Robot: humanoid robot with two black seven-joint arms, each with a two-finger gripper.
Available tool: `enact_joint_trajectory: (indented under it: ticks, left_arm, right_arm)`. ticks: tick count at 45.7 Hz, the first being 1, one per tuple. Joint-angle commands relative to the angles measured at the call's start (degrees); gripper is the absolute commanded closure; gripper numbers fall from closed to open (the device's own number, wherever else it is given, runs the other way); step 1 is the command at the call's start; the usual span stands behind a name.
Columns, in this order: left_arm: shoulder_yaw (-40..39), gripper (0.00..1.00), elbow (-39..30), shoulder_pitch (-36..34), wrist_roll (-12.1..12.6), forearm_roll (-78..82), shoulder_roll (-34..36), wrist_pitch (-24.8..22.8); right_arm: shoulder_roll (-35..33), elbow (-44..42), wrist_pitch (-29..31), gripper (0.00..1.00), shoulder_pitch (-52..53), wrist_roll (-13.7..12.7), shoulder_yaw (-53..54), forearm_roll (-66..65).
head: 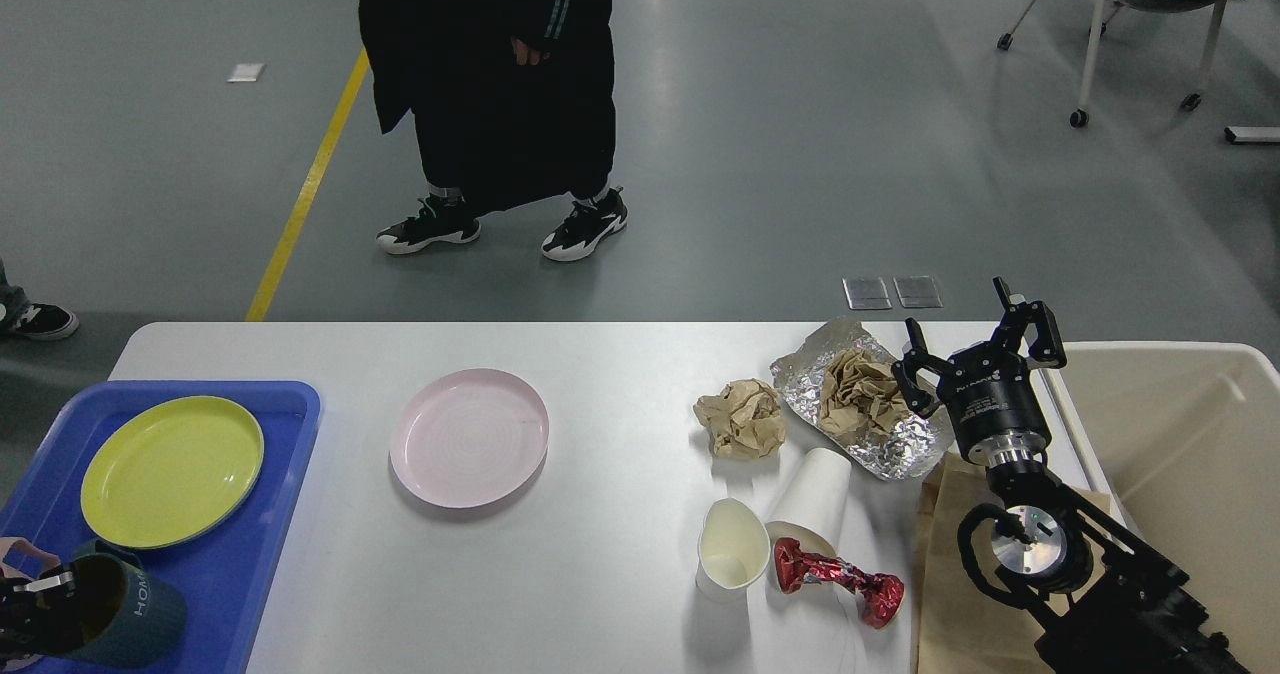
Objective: Tidy desktop
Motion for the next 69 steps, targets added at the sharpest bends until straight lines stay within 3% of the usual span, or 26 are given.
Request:
enact_joint_trajectory:
  ticks: [1,3,5,25,29,32,37,38,43,45,48,53,61,69]
  left_arm:
    - [0.0,0.14,-0.1,-0.1,-0.2,-0.1,0.0,-0.2]
    - [0.1,0.06,-0.2,-0.1,-0.4,-0.1,0.0,-0.2]
    - [-0.1,0.04,-0.2,-0.2,-0.4,-0.1,0.0,-0.2]
    - [0.1,0.07,-0.4,-0.3,-0.3,-0.1,0.1,0.2]
    - [0.3,0.21,-0.6,-0.3,0.0,0.1,0.1,-0.3]
    - [0.6,0.56,-1.1,-0.4,0.4,0.2,0.6,-1.5]
    - [0.6,0.96,-1.2,-0.7,0.4,0.4,2.1,-6.4]
    - [0.6,1.00,-1.2,-0.8,0.4,0.4,2.1,-7.1]
    - [0.6,1.00,-1.1,-0.9,0.1,0.3,2.2,-7.2]
    - [0.6,0.91,-1.0,-1.0,0.1,0.2,2.2,-7.2]
    - [0.5,0.47,0.1,-1.3,-0.3,-0.2,2.2,-6.6]
    - [0.4,0.25,0.5,-1.4,-0.3,-0.9,2.3,-5.6]
    - [0.3,0.09,0.7,-1.5,-0.3,-1.3,2.2,-5.1]
    - [0.4,0.07,0.7,-2.0,-0.4,-1.4,2.3,-5.1]
  right_arm:
    - [0.0,0.0,0.0,0.00,0.0,0.0,0.1,0.0]
    - [0.0,0.0,0.0,0.00,0.0,0.0,0.0,0.0]
    - [0.0,0.0,0.0,0.00,0.0,0.0,0.0,0.0]
    - [0.0,0.0,0.0,0.00,0.0,0.0,0.0,0.0]
    - [0.0,0.0,0.0,0.00,0.0,0.0,0.0,0.0]
    - [0.0,0.0,0.0,0.00,0.0,0.0,0.0,0.0]
    - [0.0,0.0,0.0,0.00,0.0,0.0,0.0,0.0]
    - [0.0,0.0,0.0,0.00,0.0,0.0,0.0,0.0]
    - [0.0,0.0,0.0,0.00,0.0,0.0,0.1,0.0]
    - [0.0,0.0,0.0,0.00,0.0,0.0,0.1,0.0]
    - [0.0,0.0,0.0,0.00,0.0,0.0,0.1,0.0]
    - [0.0,0.0,0.0,0.00,0.0,0.0,0.0,0.0]
    - [0.0,0.0,0.0,0.00,0.0,0.0,0.0,0.0]
    - [0.0,0.0,0.0,0.00,0.0,0.0,0.0,0.0]
